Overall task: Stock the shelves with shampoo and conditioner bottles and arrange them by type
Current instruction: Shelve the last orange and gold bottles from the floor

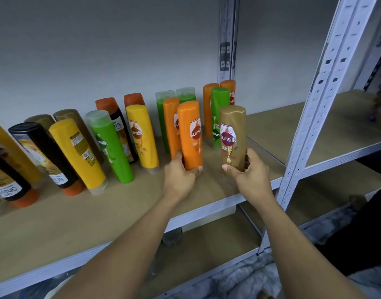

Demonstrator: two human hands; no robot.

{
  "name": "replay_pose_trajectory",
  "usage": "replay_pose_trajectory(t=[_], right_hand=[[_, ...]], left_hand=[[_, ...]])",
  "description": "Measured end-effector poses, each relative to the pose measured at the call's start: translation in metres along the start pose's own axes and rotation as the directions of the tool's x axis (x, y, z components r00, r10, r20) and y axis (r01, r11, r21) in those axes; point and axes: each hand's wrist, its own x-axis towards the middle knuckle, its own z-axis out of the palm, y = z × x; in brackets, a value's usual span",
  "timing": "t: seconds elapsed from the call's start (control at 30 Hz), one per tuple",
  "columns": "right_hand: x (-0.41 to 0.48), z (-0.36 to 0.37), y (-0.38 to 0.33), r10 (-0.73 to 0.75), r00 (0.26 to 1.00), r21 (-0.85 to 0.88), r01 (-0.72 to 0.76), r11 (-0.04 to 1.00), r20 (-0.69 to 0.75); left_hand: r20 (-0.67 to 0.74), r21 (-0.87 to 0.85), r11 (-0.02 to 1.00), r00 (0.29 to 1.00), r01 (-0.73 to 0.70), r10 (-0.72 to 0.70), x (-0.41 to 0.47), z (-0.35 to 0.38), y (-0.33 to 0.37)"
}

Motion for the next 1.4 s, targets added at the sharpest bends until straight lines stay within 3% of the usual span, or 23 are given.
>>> replay_pose_trajectory(t=[0.5, 0.7, 1.13, 1.4], right_hand=[[0.056, -0.001, 0.032, -0.017, 0.995, 0.047, 0.021, 0.999, -0.094], [0.101, 0.0, 0.043, -0.052, 0.978, 0.028, 0.059, 0.998, -0.203], [0.155, 0.006, 0.066, -0.028, 0.999, -0.071, 0.026, 0.997, -0.022], [0.143, 0.011, 0.065, 0.05, 0.997, -0.206, -0.06, 0.977, -0.051]], left_hand=[[-0.072, 0.02, 0.999, 0.997, 0.027, -0.026, 0.054, 0.054, 0.0], [-0.071, 0.024, 1.0, 0.997, 0.013, -0.011, 0.059, 0.06, -0.007], [-0.058, 0.113, 0.993, 0.998, 0.032, -0.025, 0.061, 0.064, -0.006], [-0.034, 0.127, 0.991, 0.999, 0.043, -0.039, 0.06, 0.063, -0.006]])
